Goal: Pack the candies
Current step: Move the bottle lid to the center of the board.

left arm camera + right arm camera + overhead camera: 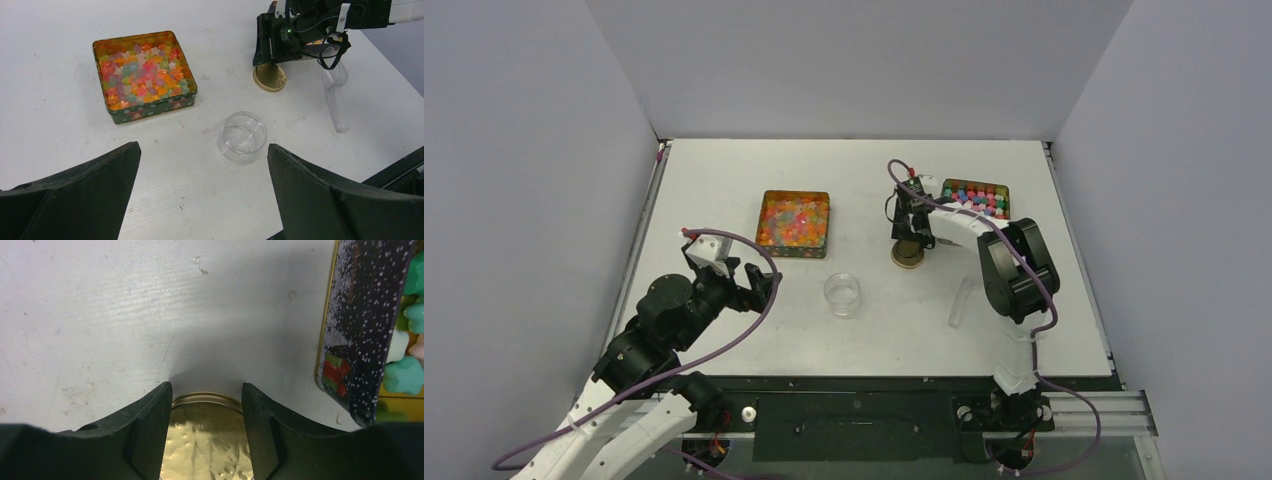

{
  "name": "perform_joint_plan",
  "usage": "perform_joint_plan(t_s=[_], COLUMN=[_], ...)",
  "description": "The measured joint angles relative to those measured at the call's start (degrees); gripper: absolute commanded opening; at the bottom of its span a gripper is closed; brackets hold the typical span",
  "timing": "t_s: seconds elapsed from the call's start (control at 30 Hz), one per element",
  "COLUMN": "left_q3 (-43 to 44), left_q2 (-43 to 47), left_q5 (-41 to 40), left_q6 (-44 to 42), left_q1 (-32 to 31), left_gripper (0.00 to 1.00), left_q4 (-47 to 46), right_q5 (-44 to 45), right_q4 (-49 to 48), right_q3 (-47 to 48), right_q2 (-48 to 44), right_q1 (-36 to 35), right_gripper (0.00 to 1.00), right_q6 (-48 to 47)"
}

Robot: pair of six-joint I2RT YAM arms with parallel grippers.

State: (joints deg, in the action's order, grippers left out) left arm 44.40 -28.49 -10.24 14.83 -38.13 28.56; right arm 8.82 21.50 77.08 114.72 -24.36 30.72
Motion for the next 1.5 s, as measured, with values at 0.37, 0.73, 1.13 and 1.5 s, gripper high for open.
perform_joint_plan(t_s=[0.37,0.73,1.13,1.5], left_q3=[0.0,0.0,0.0,0.0], left_q2=[0.3,0.4,1.0,1.1], left_q5=[0.0,0.0,-0.3,-0.5], left_q6=[0.0,0.0,0.1,0.2], left_q1=[0.0,0.0,0.0,0.0], left_gripper=[0.96,0.96,0.96,0.96], left_q4=[0.0,0.0,0.0,0.0], right_q5=[3.6,4.9,7.8,13.6], right_q4=[0.6,-0.5,1.9,11.2], right_q3=[-5.9,-15.2,-21.6,-18.6], right_q2=[-4.2,-11.1,-17.0,-26.1], right_q1=[-5.0,-10.8,-19.6,-24.5], right_gripper=[0.49,0.49,0.49,0.49], right_q6=[1.4,5.3,9.1,10.8])
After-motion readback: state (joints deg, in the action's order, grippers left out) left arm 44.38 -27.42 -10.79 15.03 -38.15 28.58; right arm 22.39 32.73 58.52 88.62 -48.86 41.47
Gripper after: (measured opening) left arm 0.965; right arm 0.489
